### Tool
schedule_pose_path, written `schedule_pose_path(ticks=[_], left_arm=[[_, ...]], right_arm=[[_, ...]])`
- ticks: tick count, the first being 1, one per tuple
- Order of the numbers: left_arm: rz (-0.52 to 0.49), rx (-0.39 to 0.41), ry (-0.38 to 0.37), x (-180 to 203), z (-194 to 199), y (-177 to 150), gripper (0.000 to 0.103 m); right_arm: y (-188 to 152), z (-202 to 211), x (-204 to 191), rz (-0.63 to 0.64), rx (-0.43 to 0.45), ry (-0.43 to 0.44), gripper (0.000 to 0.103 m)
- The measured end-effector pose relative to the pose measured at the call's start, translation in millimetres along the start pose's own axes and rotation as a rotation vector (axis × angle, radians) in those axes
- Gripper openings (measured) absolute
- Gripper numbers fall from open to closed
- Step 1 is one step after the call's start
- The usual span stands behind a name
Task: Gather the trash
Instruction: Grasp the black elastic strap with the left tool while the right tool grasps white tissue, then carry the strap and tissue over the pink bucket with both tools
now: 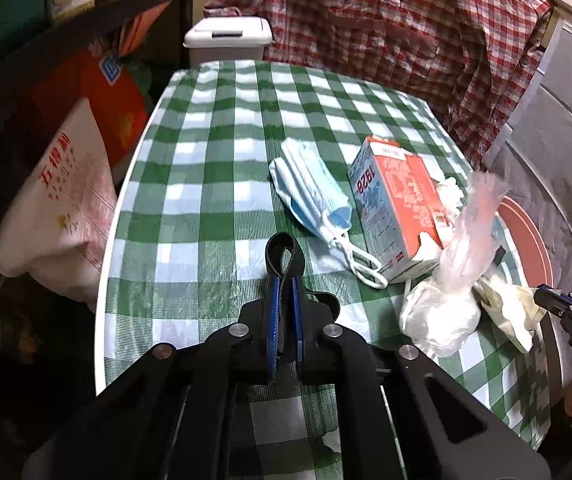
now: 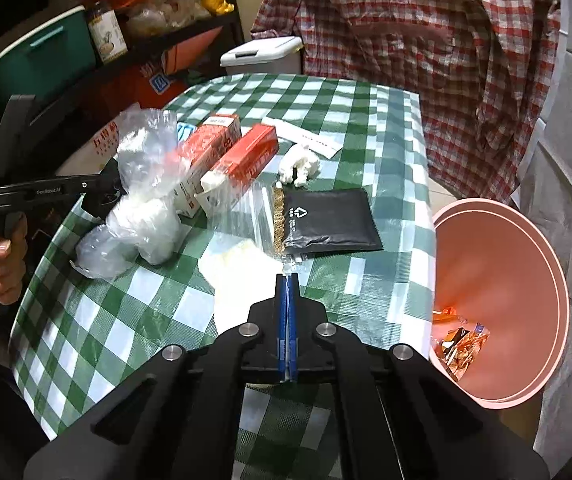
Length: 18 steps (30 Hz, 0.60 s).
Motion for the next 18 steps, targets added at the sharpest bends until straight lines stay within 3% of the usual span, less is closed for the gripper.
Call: schedule_pose_path(ticks=[18], left_arm=[[0.050, 0.172, -0.007, 18.7, 64.9, 19.3, 0.006]], right_arm=[[7.1, 58.7, 8.6, -0.025, 0.120, -0.014, 0.000]])
Point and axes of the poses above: each gripper's, at about its wrist camera, not at the fingertips, and z roughly against the way its jaws point, x to its right, y to its top, the point moved 7 cm from there along -z, roughly the way its jaws point, and after that the axes turned 15 degrees about z, right-handed, at the moved point
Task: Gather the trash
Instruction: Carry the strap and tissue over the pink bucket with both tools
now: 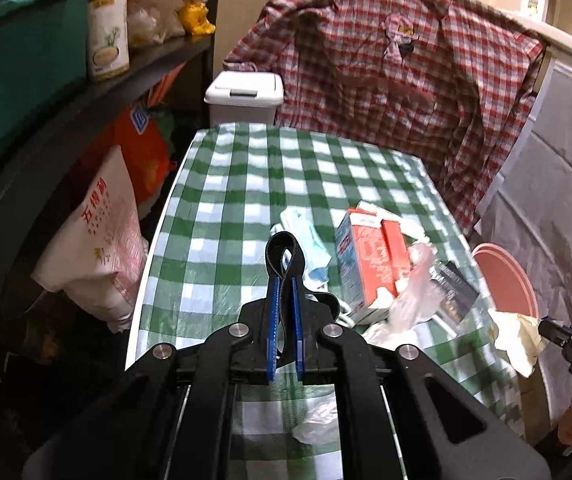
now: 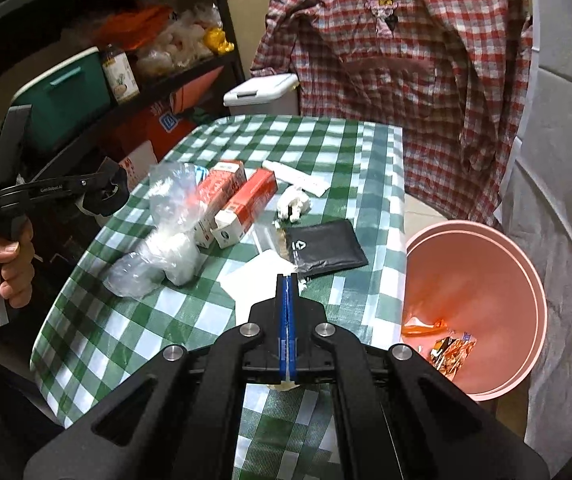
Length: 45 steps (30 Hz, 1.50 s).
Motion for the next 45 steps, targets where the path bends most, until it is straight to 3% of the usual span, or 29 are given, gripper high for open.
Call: schedule_pose_path(ticks=[8, 22, 45], left_arm=[[-0.013, 0.065, -0.026, 27.7, 22.2, 2.7, 0.006], [-0.043, 0.123, -0.067, 62.5, 38.3, 2.0, 0.006], [-0.123, 0.186, -0.127, 124.0, 56.3, -7.9, 0.006]], right_arm=[[12.8, 27.2, 13.2, -0.024, 0.092, -0.030, 0.000], [28.1, 62.8, 55.4, -0.088, 0.210, -0.166, 0.000], [34.6, 120.4, 124.5, -0.162, 0.326, -0.371, 0.001]])
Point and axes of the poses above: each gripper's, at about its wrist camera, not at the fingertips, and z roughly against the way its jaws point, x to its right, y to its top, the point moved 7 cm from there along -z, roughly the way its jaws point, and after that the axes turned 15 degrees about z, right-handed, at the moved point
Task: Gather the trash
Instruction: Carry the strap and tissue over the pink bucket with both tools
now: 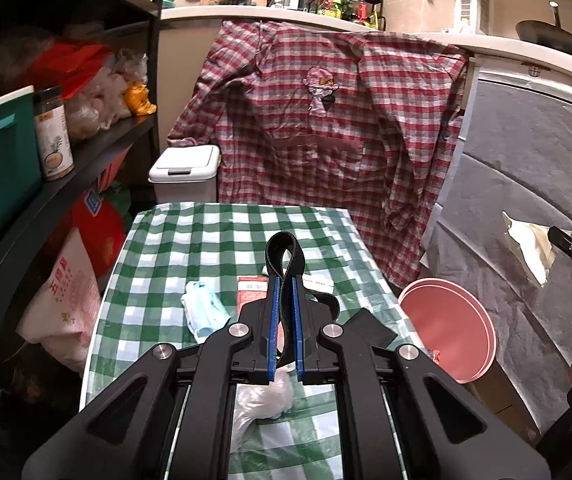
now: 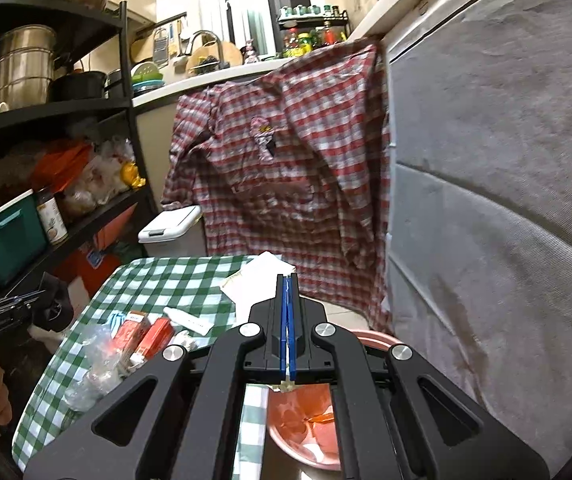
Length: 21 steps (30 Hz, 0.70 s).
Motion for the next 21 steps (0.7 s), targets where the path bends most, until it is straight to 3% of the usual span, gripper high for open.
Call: schedule_pose_path(ticks=[21], left_arm=[[-0.053, 0.005, -0.093, 81.5, -15.5, -9.0, 0.006]], right_arm=[[5.5, 3.4, 37.3, -0.001, 0.012, -0.085, 0.001]])
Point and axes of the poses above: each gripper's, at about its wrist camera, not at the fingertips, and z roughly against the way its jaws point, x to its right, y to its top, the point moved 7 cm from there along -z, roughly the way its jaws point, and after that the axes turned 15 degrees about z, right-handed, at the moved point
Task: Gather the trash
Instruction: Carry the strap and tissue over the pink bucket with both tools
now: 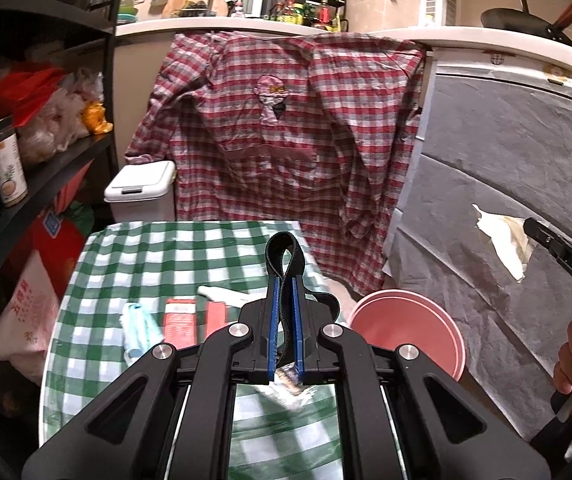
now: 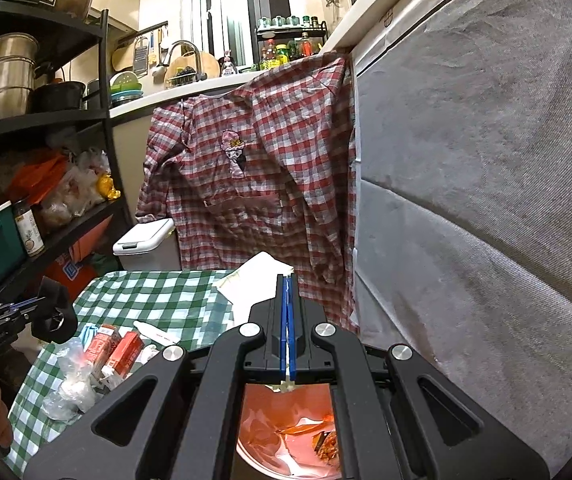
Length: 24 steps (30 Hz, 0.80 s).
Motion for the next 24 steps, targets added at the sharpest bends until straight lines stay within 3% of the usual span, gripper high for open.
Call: schedule_pose_path(ticks=[12, 24], left_arm=[[-0.043, 0.016, -0.054, 53.2, -15.6, 2.1, 0.006], [-0.095, -0.054, -0.077, 76.1, -53.0, -16.0, 0.006]], right_arm=[[0.4, -17.7, 9.5, -0.012, -0.024, -0.031, 0.000], [-8.3, -31.6, 7.2, 0.017, -0.065, -0.040, 0.000]])
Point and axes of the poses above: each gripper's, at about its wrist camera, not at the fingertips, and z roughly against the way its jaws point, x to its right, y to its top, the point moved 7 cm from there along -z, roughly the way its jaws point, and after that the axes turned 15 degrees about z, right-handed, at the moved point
